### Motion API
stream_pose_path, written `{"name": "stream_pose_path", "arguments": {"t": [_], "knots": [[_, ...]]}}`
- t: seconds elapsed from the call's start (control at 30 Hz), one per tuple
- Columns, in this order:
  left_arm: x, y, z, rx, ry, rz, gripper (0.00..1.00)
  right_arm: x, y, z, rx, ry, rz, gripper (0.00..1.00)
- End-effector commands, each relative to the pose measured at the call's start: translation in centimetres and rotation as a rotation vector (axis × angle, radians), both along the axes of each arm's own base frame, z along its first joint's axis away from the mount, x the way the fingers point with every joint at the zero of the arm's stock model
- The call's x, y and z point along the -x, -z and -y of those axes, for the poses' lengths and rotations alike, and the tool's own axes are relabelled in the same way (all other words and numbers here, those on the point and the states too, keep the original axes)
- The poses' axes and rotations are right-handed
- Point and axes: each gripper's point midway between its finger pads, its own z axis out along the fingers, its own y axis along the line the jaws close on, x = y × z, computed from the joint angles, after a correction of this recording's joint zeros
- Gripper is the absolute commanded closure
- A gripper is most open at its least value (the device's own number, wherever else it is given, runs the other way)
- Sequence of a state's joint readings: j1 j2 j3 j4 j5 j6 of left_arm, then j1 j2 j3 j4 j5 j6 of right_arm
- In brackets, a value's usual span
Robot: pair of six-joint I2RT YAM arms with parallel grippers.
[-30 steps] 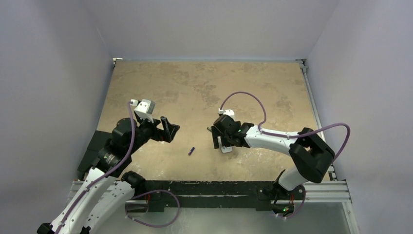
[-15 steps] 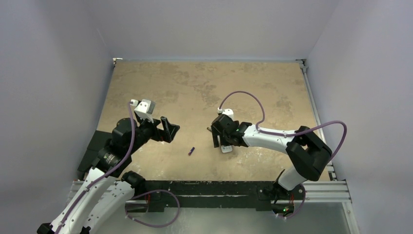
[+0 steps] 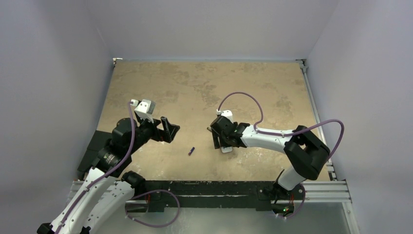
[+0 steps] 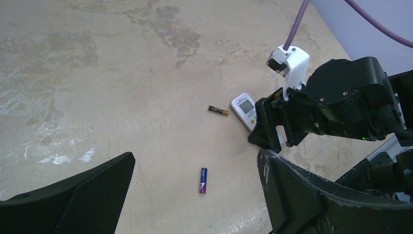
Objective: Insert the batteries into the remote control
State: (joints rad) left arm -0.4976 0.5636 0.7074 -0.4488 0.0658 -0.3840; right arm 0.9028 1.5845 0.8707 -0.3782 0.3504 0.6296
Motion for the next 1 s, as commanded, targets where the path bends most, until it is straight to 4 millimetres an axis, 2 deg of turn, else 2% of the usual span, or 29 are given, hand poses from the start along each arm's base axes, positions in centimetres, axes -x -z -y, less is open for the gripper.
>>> {"name": "stream_pose_path", "arguments": {"t": [0.0,0.47,0.77,0.97], "knots": [[-0.3,-1.4,0.3,0.032,0.005,0.037,0.02,-0.6,-0.8,-0.2,-0.004,0.026,0.03,0.26],[-0.3,-1.4,0.2,0.032,0.001,0.036,0.02,0.1,-0.3,-0.1,-0.011,0.03,0.02,0.41],[-0.4,-1.2,0.3,0.031,-0.003,0.027,0.02,0.5,-1.4,0.2,-0.041,0.03,0.039,0.79],[-0.4,-1.2,0.3,0.035,-0.001,0.025,0.02,1.0,-3.2,0.3,-0.088,0.011,0.061,0.95]]}}
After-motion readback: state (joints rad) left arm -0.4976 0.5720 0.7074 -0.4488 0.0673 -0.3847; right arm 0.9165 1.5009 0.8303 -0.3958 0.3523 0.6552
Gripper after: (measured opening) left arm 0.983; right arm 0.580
